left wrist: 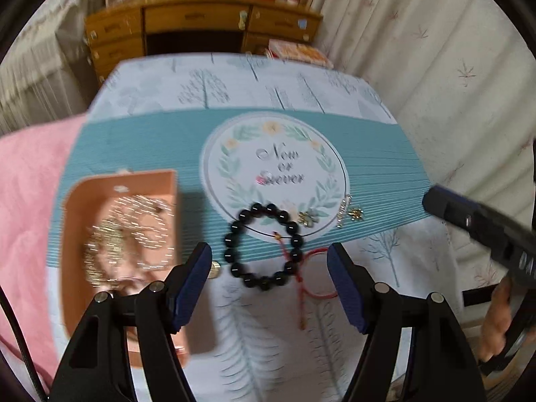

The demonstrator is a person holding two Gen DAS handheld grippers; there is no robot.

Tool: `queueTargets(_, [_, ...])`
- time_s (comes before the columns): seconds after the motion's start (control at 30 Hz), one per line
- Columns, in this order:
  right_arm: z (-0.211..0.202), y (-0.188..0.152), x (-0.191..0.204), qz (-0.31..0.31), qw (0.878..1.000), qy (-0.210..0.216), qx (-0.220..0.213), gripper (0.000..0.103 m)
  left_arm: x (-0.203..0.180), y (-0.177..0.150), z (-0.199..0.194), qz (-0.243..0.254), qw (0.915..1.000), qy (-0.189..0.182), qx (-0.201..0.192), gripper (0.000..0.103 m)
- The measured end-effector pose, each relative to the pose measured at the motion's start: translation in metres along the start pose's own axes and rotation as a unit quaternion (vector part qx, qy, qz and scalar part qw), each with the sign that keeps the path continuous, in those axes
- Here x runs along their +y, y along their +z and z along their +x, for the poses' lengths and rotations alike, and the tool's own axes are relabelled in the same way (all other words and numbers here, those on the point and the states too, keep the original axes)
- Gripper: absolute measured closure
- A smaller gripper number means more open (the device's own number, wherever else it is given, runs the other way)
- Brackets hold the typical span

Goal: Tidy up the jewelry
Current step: 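Grasp the black bead bracelet with the left tool while the right tool grasps the red string bracelet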

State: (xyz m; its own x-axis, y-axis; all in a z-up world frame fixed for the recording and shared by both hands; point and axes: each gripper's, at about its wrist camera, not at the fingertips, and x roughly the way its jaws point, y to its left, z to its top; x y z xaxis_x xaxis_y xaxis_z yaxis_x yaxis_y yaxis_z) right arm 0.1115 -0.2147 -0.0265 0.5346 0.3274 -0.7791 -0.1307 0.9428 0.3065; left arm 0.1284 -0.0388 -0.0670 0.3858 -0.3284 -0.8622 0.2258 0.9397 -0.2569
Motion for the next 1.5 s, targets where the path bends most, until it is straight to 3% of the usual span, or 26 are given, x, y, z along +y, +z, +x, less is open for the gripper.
queueTargets(0.1, [0.012,-0.009,-0.013,0.01,1.0,0.007,0.015,0.071,-0.007,0.004,0.021,-0.003,0.9996,-0.006,0.026,0.051])
queueTargets(0.47, [0.041,-0.033,-0.037,0.028,0.998,0.023,0.054,0.071,-0.027,0.009,0.084,0.002,0.995,0.017,0.098,0.073])
queueTargets(0.63, [0.049,-0.038,-0.038,0.026,0.997,0.032,0.062,0.071,-0.031,0.01,0.098,0.004,0.9935,0.025,0.111,0.073])
queueTargets(0.8, [0.056,-0.041,-0.037,0.022,0.997,0.034,0.07,0.071,-0.04,0.011,0.1,0.024,0.9937,0.045,0.1,0.074])
queueTargets(0.9, [0.059,-0.044,-0.032,0.012,0.997,0.033,0.074,0.071,-0.042,0.011,0.102,0.029,0.9936,0.061,0.09,0.087])
queueTargets(1.3, [0.089,-0.05,-0.005,-0.038,0.994,0.012,0.103,0.071,-0.014,0.004,0.079,-0.033,0.9974,0.01,0.063,0.09])
queueTargets(1.5, [0.102,-0.053,0.016,-0.1,0.989,-0.039,0.102,0.071,-0.001,0.0,0.041,-0.047,0.9985,-0.009,0.028,0.09])
